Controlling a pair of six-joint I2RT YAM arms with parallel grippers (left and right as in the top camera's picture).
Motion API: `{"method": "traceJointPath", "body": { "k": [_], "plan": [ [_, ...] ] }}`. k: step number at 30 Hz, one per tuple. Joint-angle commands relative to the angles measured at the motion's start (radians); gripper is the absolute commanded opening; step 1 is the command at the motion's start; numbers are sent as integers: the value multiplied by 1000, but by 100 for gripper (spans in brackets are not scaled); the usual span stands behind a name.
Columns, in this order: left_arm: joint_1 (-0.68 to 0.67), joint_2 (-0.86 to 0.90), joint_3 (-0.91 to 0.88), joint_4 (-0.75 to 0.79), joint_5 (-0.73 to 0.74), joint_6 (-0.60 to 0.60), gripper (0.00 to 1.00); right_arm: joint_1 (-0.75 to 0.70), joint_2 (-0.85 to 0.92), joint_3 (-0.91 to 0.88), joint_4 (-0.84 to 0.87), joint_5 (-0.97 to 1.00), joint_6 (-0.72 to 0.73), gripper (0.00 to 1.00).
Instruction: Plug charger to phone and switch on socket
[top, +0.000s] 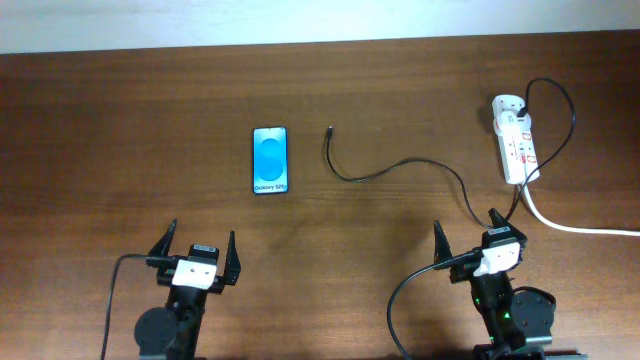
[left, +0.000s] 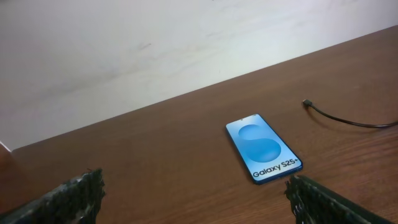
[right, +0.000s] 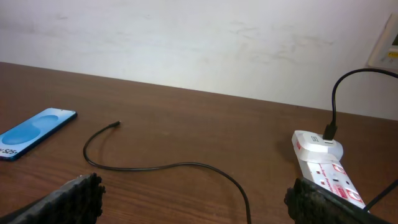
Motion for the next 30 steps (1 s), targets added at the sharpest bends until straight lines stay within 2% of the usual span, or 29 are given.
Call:
{"method": "traceJointPath", "body": {
  "k": [1,3,5,7,14,23,30],
  "plan": [
    [8,-3,-6,0,-65,12,99,6,-8,-6,-5,8,11,98],
    [7,-3,-5,48,-51,-15,99,6,-8,-6,-5,8,11,98],
    [7,-3,-5,132,-10,-105,99,6,-8,-6,-5,8,11,98],
    [8,-3,-5,181,-17,-124,99,6,-8,-6,-5,8,11,98],
    [8,56,79,182,-17,-233,99,6,-8,-6,-5,8,11,98],
    [8,414,357,128,-12,-233,99,6,-8,-6,-5,8,11,98],
    [8,697,648,-78,-2,-232,99,6,-8,-6,-5,8,11,98]
  ]
}}
